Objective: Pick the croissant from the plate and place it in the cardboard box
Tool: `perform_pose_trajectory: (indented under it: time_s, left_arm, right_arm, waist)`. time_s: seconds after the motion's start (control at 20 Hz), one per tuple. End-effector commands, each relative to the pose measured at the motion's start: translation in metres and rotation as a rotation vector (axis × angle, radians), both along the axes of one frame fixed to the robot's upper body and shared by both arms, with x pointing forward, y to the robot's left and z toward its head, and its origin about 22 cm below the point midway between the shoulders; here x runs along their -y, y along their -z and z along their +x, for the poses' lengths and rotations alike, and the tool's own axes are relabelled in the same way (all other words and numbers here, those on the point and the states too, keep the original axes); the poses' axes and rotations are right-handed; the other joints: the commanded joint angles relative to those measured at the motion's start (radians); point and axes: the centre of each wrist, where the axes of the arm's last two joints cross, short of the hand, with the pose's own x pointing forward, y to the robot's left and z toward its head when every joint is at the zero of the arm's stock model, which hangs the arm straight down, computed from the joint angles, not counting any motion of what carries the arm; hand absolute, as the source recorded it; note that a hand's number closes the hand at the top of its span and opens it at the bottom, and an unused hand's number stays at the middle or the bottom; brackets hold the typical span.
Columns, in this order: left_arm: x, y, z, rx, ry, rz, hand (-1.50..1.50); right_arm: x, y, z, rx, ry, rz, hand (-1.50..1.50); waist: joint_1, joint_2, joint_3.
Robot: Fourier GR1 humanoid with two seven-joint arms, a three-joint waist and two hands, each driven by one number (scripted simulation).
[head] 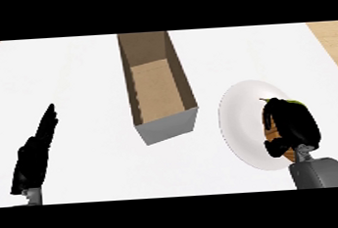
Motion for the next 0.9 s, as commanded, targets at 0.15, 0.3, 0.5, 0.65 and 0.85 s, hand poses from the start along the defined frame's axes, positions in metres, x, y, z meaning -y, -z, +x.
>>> perform_pose_trajectory:
  time_s: [0.15,0.3,0.5,0.65,0.85]
  left_arm:
    - [0.004,0.001,-0.001,0.01,0.0,0.001,0.0]
    - [0.003,-0.007,0.007,0.017,0.026,-0.001,0.0]
    - [0.015,-0.01,0.009,0.022,0.034,-0.001,0.0]
    - [0.006,0.005,0.007,0.003,0.046,-0.012,0.0]
    - [-0.003,-0.005,-0.002,0.008,0.065,-0.001,0.0]
  right_arm:
    - [-0.044,-0.021,-0.059,0.065,0.39,0.077,1.5]
    - [-0.063,-0.057,-0.08,0.151,0.439,0.037,1.5]
    - [-0.071,-0.096,-0.105,0.235,0.408,0.128,1.5]
    - [-0.086,-0.129,-0.103,0.421,0.264,0.302,1.5]
    - [-0.103,-0.152,-0.112,0.524,0.175,0.453,1.5]
  waist:
    - [0.015,0.013,0.01]
    - [0.031,0.017,0.01]
    - [0.045,0.021,0.011]
    - [0.049,0.023,0.011]
    - [0.068,0.022,0.012]
